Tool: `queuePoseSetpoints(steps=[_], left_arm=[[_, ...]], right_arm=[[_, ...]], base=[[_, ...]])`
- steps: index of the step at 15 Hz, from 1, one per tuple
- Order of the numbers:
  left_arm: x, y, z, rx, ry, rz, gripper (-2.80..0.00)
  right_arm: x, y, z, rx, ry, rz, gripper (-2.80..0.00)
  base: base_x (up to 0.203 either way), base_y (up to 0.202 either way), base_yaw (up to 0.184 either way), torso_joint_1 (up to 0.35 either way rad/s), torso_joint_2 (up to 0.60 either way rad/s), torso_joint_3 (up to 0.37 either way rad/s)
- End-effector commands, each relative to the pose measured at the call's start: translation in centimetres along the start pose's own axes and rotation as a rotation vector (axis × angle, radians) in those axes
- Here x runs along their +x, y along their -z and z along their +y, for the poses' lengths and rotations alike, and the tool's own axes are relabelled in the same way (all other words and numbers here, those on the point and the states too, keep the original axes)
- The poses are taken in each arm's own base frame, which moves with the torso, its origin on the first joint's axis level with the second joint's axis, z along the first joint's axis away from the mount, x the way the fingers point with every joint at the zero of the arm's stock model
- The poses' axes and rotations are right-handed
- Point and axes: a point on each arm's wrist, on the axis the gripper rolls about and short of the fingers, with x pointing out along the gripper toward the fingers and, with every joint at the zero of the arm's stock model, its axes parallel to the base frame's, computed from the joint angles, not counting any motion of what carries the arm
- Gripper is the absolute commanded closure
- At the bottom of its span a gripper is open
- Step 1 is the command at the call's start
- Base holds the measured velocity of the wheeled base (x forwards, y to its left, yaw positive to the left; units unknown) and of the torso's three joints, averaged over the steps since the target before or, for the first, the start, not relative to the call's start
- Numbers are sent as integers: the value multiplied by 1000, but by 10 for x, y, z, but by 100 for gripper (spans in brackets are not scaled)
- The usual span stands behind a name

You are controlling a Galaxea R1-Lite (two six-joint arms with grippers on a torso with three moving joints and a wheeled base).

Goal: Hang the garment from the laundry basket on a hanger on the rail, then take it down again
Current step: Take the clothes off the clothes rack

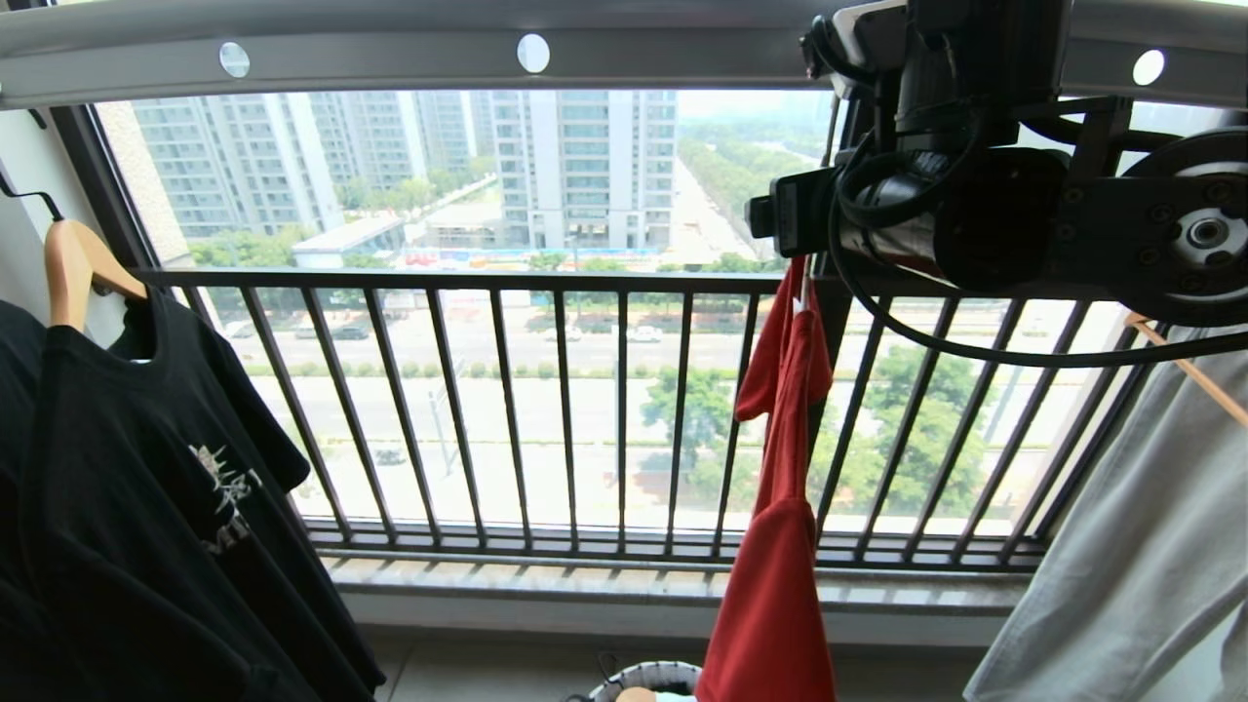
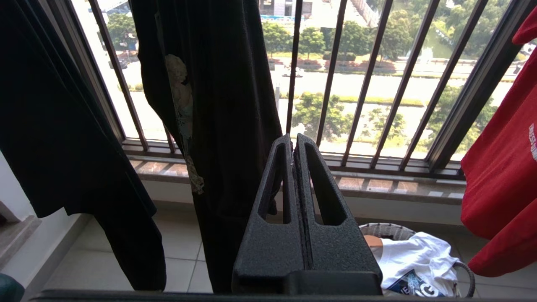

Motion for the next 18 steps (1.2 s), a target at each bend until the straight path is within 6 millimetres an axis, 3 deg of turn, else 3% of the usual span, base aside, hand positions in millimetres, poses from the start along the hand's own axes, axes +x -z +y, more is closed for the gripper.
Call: queuePoseSetpoints(steps=[1, 2, 9, 18], left_arm=[[0, 0, 0, 0, -1, 1, 0], [0, 0, 0, 0, -1, 0, 0], [0, 0, 0, 0, -1, 0, 0], [0, 0, 0, 0, -1, 0, 0]], right_arm=[[6, 3, 2, -11, 9, 8, -280], [6, 3, 2, -11, 6, 7, 0], [17, 8, 4, -1, 2, -2, 0], [17, 6, 2, 44, -7, -52, 0]], base=[[0, 0, 0, 0, 0, 0], [0, 0, 0, 0, 0, 0], [0, 0, 0, 0, 0, 0], [0, 0, 0, 0, 0, 0]])
